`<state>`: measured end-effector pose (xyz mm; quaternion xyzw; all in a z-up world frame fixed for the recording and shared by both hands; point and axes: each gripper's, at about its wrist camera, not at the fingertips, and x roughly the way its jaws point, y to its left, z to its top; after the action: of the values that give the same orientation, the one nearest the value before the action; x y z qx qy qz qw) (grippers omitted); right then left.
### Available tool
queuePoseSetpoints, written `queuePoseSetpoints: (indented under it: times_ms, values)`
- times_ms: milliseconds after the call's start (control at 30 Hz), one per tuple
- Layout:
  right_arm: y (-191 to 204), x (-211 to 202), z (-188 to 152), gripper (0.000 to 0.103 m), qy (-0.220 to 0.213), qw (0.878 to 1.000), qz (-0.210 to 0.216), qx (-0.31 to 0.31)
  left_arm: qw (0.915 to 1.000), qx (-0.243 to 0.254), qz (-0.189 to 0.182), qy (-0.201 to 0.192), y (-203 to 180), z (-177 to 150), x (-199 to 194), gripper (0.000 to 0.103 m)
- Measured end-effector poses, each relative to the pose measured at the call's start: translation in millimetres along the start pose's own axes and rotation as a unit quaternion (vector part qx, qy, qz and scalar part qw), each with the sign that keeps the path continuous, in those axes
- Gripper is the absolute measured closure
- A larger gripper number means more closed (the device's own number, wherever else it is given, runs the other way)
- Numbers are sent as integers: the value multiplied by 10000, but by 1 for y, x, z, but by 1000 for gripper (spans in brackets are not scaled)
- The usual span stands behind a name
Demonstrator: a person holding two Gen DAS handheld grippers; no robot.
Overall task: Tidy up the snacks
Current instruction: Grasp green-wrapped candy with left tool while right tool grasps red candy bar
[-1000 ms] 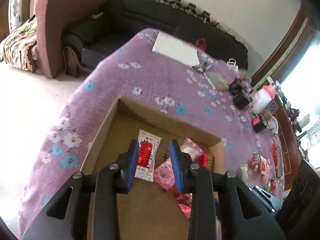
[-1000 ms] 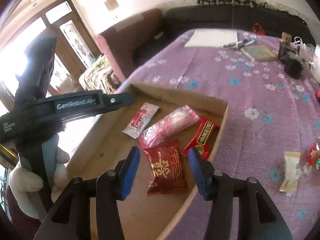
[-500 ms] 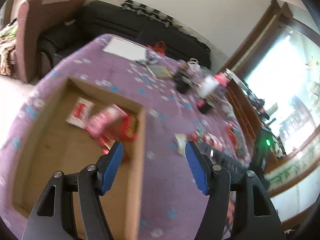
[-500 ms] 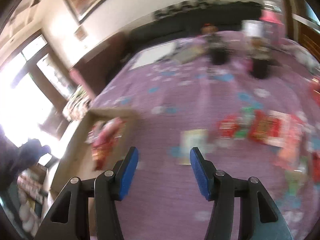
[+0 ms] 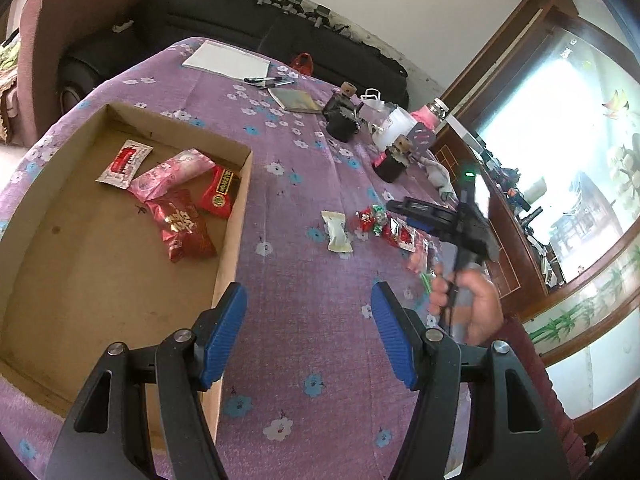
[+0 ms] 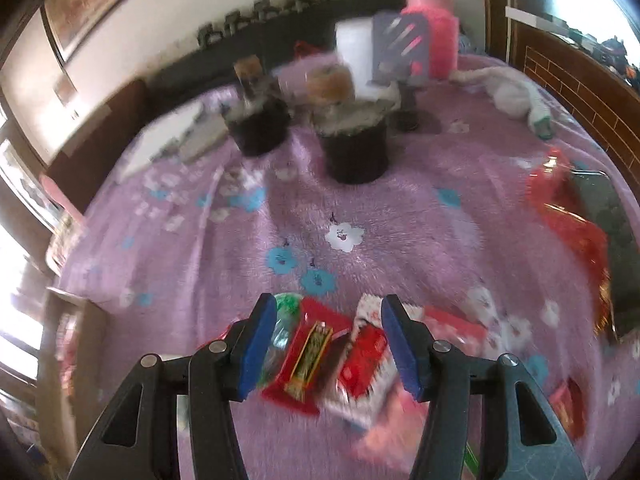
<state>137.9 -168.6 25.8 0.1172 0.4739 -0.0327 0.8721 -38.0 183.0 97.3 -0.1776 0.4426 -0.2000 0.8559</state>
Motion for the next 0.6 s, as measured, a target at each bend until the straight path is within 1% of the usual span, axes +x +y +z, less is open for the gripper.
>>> queuePoseSetpoints:
  times_ms: [33,67,100,133,200,267,300,367,400,467,500,567,600]
  values:
    - [5,8,0,48,85,9999,-37,-67,10000,-19,19,-14,1,0,-1,39]
    - [9,9,-1,49,179,9998,-110,-65,10000,-33,38,-24,2,-1,-2,39]
    - [15,9,-4,57,155,9995,-198,-210,10000,-39,58,-28,3,-1,-2,39]
    - [19,8,-7,72,205,9994,-147,-251,10000,-47,77,-34,3,-1,-3,39]
    - [27,1,-17,82,309,9988,-57,-365,9999,-56,83,-43,4,-2,-3,39]
    - [37,-7,-34,83,414,9972,76,-619,10000,-45,72,-30,3,-3,0,39]
    - [42,-15,-47,83,454,9956,190,-795,10000,-29,53,-20,2,-5,0,39]
    - [48,-34,-75,82,519,9920,494,-1035,10000,29,35,9,-1,-7,2,39]
    - [48,-43,-85,83,588,9898,647,-1124,10000,67,29,32,-2,-8,3,39]
    - [45,-56,-101,82,817,9835,1199,-1078,9999,133,-21,80,-7,-11,6,39]
    - [35,-72,-107,82,649,9826,1491,-893,9998,169,-35,119,-10,-13,9,39]
    - [20,-93,-110,79,256,9857,1519,-685,9996,229,-86,167,-15,-16,12,39]
    - [7,-106,-112,71,2,9885,1393,-597,9994,275,-116,200,-19,-18,14,39]
